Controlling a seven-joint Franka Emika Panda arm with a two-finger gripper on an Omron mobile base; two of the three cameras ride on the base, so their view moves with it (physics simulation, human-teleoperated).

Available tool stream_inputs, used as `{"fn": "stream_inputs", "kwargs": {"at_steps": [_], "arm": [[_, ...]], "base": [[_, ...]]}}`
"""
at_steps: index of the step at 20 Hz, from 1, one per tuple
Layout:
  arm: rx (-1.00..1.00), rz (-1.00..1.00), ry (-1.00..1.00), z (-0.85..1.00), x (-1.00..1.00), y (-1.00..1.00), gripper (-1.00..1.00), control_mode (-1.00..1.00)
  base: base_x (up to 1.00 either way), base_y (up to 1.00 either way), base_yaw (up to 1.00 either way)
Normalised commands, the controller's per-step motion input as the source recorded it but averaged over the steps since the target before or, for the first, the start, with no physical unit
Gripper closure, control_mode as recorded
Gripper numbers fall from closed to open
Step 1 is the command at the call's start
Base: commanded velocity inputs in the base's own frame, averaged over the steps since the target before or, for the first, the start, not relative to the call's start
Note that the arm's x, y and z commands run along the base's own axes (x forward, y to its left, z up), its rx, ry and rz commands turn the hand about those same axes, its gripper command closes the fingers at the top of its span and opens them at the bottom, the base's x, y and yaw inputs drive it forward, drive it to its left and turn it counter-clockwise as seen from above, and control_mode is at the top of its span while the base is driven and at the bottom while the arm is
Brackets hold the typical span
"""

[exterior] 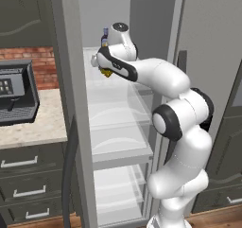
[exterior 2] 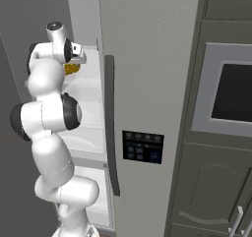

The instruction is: Pick the cheese from the fridge and the cheese grater from the cabinet and place them next to the salad bowl.

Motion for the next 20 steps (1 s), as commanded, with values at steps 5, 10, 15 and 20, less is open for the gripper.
{"fn": "stream_inputs", "kwargs": {"at_steps": [5,10,15,20], "arm": [[0.00,-0.09,0.00,-0.14,0.17,0.00,-1.00,-1.00],[0.00,-0.07,0.00,-0.22,0.01,0.00,-1.00,-1.00],[0.00,-0.01,0.00,-0.03,0.00,0.00,-1.00,-1.00],[0.00,0.00,0.00,0.00,0.00,0.00,1.00,-1.00]], "base": [[0.00,0.00,0.00],[0.00,0.00,0.00],[0.00,0.00,0.00],[0.00,0.00,0.00]]}}
